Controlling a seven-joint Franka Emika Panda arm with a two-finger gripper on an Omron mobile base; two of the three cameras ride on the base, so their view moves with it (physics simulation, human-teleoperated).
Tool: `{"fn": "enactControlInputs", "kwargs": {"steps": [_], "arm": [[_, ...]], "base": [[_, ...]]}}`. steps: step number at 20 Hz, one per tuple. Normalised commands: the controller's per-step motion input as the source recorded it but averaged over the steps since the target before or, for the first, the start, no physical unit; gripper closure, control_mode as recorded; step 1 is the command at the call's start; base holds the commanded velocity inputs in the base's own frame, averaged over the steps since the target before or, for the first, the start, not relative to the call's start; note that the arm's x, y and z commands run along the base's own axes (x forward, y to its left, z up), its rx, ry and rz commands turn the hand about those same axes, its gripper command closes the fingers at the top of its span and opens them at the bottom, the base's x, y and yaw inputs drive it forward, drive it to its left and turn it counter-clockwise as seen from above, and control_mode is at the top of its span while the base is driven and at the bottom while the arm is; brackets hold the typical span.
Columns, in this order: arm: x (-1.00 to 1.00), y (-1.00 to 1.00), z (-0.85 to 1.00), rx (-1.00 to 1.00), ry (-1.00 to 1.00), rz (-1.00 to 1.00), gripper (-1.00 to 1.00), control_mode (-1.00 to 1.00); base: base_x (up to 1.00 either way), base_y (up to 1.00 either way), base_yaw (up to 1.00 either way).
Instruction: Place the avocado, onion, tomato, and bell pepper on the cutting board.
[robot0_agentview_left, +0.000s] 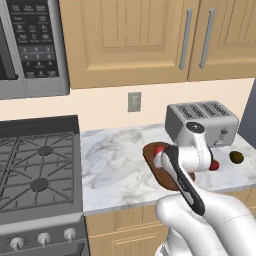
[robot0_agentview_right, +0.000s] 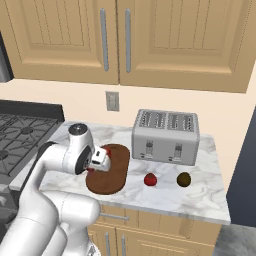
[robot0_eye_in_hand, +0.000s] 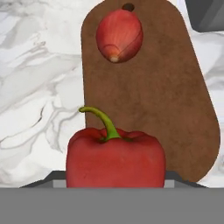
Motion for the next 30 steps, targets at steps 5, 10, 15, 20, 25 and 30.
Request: {"fn": "enactControlInputs", "kwargs": {"steps": [5,10,15,20,25,30], "arm": [[0.24,-0.03,-0.21,0.00,0.06,0.00,1.00,-1.00],[0.17,0.00,-0.36,0.00,0.06,0.00,1.00,-1.00],[0.18,0.00,-0.36,0.00,0.06,0.00,1.00,-1.00],[0.11,0.00,-0.39,0.00,0.05,0.00,1.00,-1.00],[0.09,0.00,-0.40,0.00,0.05,0.00,1.00,-1.00],[0.03,0.00,-0.40,0.00,0.05,0.00,1.00,-1.00]], "base": [[0.00,0.00,0.00],[0.00,0.00,0.00],[0.00,0.00,0.00],[0.00,0.00,0.00],[0.00,0.00,0.00],[0.00,0.00,0.00]]}}
